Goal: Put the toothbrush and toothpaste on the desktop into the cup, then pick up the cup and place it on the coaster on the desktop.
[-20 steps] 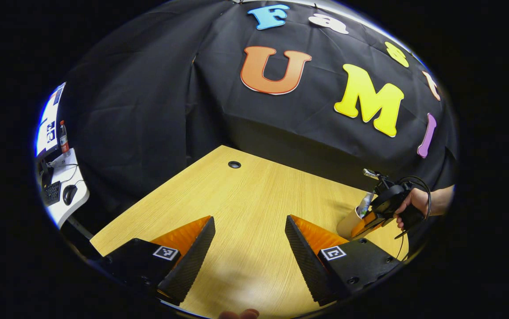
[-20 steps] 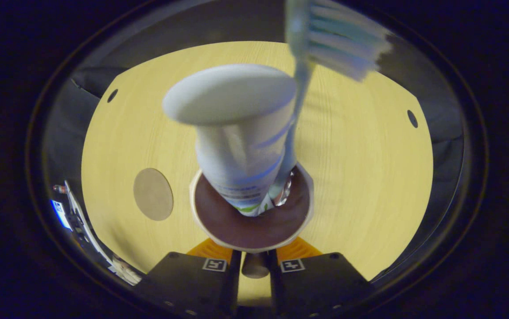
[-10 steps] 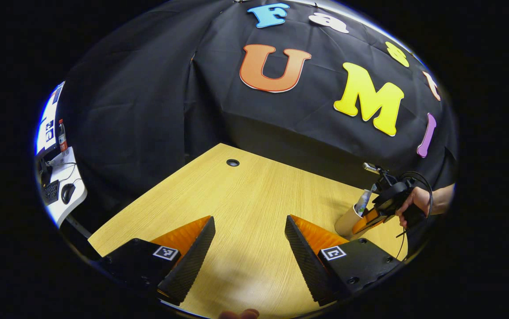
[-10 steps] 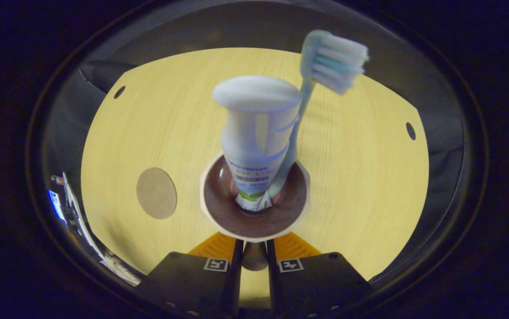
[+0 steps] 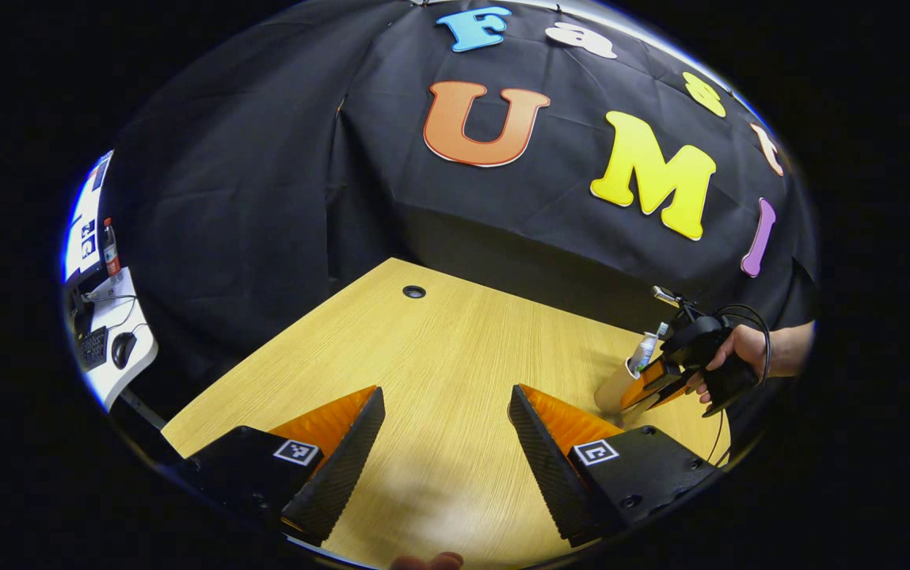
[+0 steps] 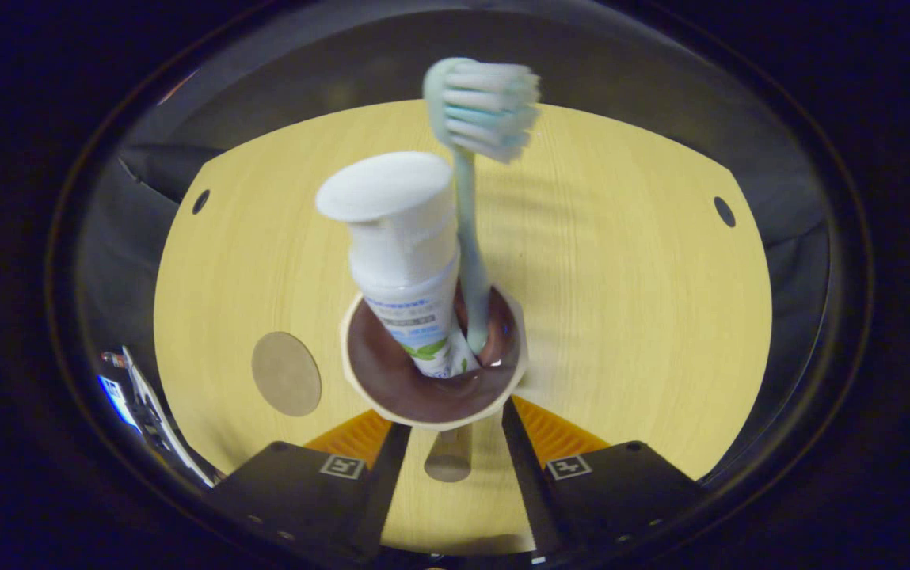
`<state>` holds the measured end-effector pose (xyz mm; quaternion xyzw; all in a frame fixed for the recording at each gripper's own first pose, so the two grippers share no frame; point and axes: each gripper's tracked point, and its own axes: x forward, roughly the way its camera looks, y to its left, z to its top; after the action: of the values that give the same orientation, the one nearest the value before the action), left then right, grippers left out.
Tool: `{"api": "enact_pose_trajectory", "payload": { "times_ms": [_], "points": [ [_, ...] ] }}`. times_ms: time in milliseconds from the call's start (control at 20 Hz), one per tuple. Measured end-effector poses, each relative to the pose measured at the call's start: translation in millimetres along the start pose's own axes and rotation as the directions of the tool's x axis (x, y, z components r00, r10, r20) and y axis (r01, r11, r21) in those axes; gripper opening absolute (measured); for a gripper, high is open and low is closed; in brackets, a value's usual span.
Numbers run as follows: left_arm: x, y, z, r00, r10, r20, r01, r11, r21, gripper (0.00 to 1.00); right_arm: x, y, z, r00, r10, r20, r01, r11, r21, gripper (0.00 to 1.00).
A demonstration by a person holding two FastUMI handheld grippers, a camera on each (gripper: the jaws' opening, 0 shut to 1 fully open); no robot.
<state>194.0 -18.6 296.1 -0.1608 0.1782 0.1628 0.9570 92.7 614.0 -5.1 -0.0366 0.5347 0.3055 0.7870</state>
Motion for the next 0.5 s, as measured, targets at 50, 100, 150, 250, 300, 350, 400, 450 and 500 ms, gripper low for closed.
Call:
{"api": "enact_pose_trajectory", "payload": {
  "times_ms": [50, 100, 150, 250, 300, 350, 400, 450, 500],
  "points": [
    [-0.1, 1.5, -1.2, 1.000, 0.004, -0.004, -0.004, 1.000, -0.007, 1.00, 1.3, 1.6, 1.7, 1.000, 0.014, -0.002, -0.014, 1.000, 0.012, 0.67],
    [-0.2, 1.8, -2.4, 1.000, 0.006, -0.008, -0.006, 1.000, -0.012, 1.00, 2.9, 3.4, 3.1, 1.000, 0.017, -0.007, -0.017, 1.000, 0.010, 0.72],
    [0.7, 2.0, -3.1, 1.000, 0.007, -0.010, -0.007, 1.000, -0.015, 1.00, 3.7, 3.7, 4.6, 1.000, 0.008, -0.012, -0.008, 1.000, 0.002, 0.82],
    [1.4, 1.9, -4.2, 1.000, 0.008, -0.016, -0.009, 1.000, -0.013, 1.00, 6.2, 7.3, 5.0, 0.999, -0.007, -0.033, 0.006, 1.000, -0.014, 0.79],
    [1.7, 2.8, -3.9, 1.000, 0.009, -0.017, -0.009, 1.000, -0.013, 1.00, 9.1, 12.4, 4.5, 0.999, -0.005, -0.043, 0.005, 1.000, -0.010, 0.84],
    [2.3, 2.5, -3.2, 1.000, 0.011, -0.019, -0.011, 1.000, -0.012, 1.00, 9.3, 13.3, 2.7, 0.998, -0.016, -0.060, 0.015, 1.000, -0.019, 0.80],
    [3.2, 3.9, -4.8, 1.000, 0.013, -0.022, -0.013, 1.000, -0.013, 1.00, 13.5, 13.7, -0.3, 0.997, -0.030, -0.074, 0.028, 0.999, -0.028, 0.76],
    [3.2, 4.1, -5.3, 1.000, 0.016, -0.025, -0.016, 1.000, -0.014, 1.00, 16.7, 14.2, -1.0, 0.996, -0.038, -0.085, 0.035, 0.999, -0.037, 0.63],
    [4.1, 5.4, -5.6, 0.999, 0.019, -0.027, -0.019, 1.000, -0.014, 1.00, 17.4, 12.7, -3.7, 0.994, -0.052, -0.098, 0.048, 0.998, -0.042, 0.59]
  ]
}}
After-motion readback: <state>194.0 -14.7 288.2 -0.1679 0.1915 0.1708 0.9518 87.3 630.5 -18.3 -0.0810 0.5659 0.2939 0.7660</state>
